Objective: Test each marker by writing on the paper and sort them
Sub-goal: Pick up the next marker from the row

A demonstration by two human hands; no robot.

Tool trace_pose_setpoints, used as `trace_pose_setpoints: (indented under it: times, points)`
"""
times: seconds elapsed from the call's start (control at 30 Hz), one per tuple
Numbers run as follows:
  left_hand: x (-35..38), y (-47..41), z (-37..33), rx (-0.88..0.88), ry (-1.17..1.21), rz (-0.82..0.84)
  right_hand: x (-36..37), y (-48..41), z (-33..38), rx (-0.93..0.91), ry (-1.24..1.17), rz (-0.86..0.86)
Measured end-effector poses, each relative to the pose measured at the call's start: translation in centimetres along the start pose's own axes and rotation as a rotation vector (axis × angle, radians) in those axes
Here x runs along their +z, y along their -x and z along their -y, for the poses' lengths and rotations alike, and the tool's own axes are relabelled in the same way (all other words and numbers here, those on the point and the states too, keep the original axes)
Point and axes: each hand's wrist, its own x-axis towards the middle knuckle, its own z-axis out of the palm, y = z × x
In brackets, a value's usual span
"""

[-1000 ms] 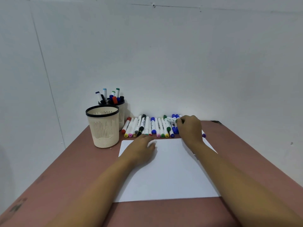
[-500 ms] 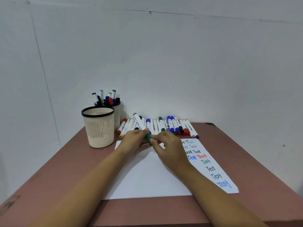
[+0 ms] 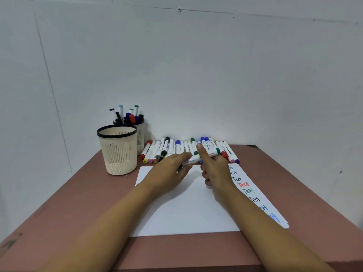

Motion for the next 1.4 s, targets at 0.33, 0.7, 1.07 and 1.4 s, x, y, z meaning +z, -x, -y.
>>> trace_pose_setpoints:
  times: [0.33, 0.7, 1.07, 1.4]
  points:
    - [0.2, -0.1, -0.9, -0.041, -0.140, 0.035, -0.1, -0.3, 0.2, -0.008, -0.112, 0.087]
    - [-0.4, 0.0, -1.4, -0.136, 0.477, 0.069, -0.7, -0.7, 0.2, -0.220, -0.076, 0.273]
    - [-1.0, 0.3, 0.7, -0.003, -0.305, 0.067, -1.4, -1.6, -1.6, -0.748, 0.873, -0.078]
    - [-1.3, 0.6, 1.2, 0.152, -0.362, 0.255, -1.7, -0.7, -1.4, -0.750, 1.228, 0.442]
